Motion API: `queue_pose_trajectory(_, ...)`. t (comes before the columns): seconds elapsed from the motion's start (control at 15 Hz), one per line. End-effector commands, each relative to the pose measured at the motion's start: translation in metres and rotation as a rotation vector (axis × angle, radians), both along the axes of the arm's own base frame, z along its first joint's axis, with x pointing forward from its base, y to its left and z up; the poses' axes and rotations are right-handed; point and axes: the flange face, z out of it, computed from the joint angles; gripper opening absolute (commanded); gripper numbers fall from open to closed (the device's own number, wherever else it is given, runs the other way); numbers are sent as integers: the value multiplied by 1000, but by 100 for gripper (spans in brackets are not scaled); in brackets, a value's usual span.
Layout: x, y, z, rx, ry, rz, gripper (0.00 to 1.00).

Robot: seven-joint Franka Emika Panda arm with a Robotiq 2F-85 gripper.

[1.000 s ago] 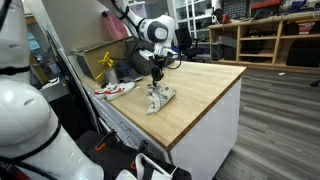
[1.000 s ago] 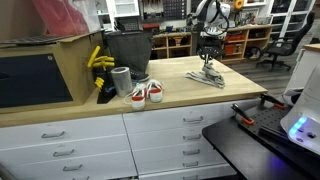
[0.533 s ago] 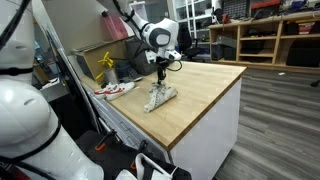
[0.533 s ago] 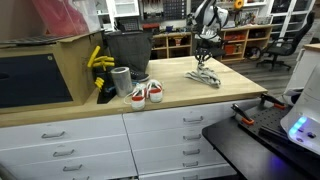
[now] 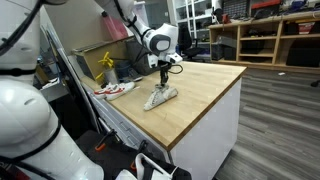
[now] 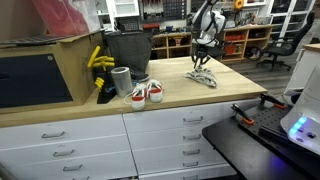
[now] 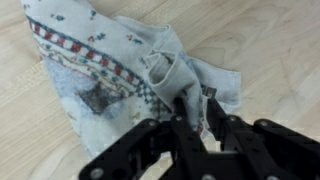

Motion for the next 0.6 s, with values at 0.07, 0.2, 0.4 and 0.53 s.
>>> queue_pose_trajectory(0.07, 5, 4, 5, 23, -47, -32, 68)
queue_pose_trajectory(0.2, 8, 0, 16, 63, -101, -70, 84)
queue_pose_trajectory(0.4, 13, -9, 43, 168, -196, -136, 100)
queue_pose_trajectory(0.53, 13, -19, 65, 241, -275, -166, 100)
